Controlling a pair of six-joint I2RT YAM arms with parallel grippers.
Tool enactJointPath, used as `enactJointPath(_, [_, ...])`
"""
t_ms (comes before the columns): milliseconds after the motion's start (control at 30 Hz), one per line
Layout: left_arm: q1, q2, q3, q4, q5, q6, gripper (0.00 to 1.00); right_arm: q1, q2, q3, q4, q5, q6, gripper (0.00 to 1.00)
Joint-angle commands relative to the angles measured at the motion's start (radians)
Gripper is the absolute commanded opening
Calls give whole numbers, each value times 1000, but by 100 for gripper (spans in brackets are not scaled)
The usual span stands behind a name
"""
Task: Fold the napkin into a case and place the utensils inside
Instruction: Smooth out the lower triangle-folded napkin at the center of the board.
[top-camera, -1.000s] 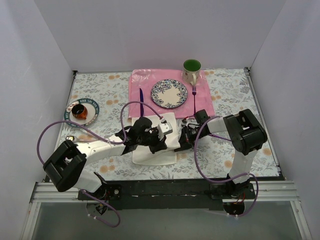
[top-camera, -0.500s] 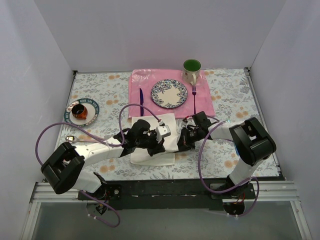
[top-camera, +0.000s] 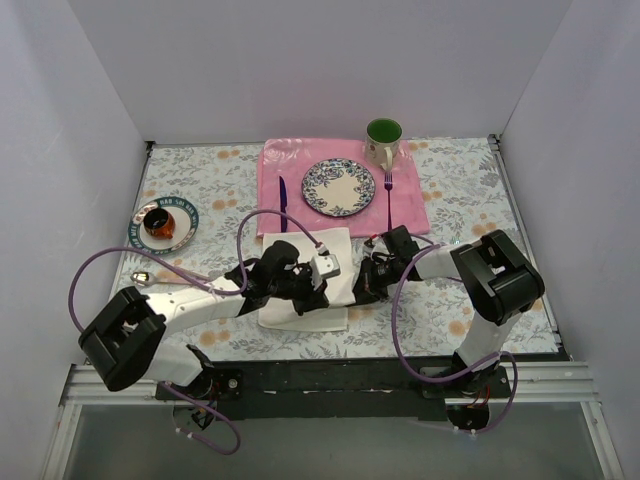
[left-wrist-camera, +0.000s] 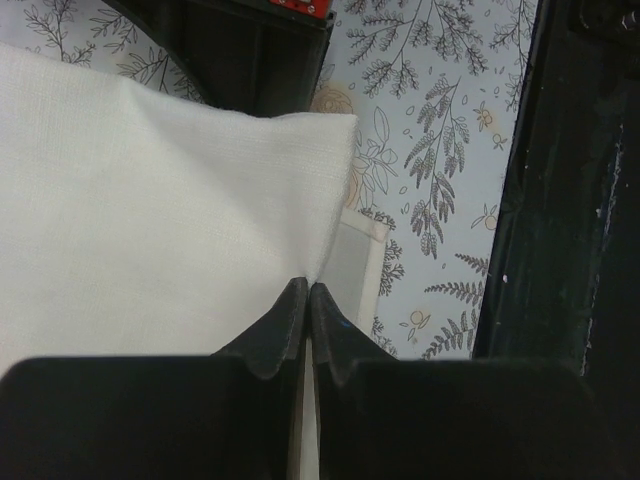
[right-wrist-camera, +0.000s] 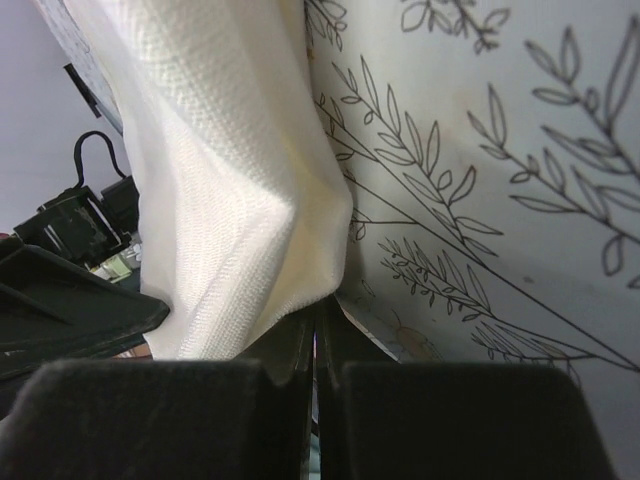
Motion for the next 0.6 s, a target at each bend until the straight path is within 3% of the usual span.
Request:
enactJointPath(0, [-17, -80, -27, -52, 42, 53, 0, 5, 40, 15, -30, 98, -24, 1])
enactJointPath(300, [-68, -129, -66, -84, 25, 52, 0, 1, 38, 12, -54, 101, -30, 1])
enactJointPath(533, [-77, -49, -33, -64, -56, 11, 0, -1, 26, 20, -60, 75, -33, 1])
enactJointPath(567, [-77, -35, -27, -69, -70, 9, 11, -1, 21, 25, -69, 73, -41, 1])
